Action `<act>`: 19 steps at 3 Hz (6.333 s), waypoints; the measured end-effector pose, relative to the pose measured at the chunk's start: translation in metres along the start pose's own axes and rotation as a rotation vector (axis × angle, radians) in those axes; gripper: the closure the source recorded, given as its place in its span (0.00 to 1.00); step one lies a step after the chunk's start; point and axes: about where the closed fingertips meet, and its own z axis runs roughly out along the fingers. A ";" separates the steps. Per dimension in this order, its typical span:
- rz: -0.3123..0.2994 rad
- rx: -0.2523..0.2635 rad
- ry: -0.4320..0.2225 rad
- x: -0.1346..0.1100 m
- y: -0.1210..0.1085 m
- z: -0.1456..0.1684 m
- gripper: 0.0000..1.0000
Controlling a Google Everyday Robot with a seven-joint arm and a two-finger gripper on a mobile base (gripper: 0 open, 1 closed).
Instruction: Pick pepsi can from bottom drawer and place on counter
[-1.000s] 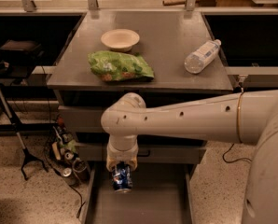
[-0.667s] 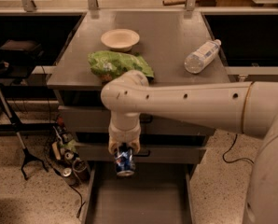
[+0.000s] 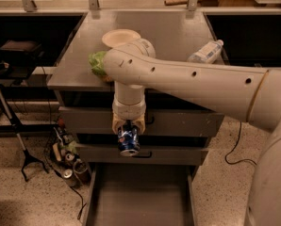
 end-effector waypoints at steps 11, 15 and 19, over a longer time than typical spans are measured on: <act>-0.332 0.414 0.402 0.155 -0.189 -0.205 1.00; -0.152 0.435 0.314 0.215 -0.172 -0.191 0.61; -0.105 0.410 0.327 0.226 -0.175 -0.168 0.00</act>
Offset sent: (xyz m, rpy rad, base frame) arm 0.0116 0.0369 0.1189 0.1914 -0.2617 0.1559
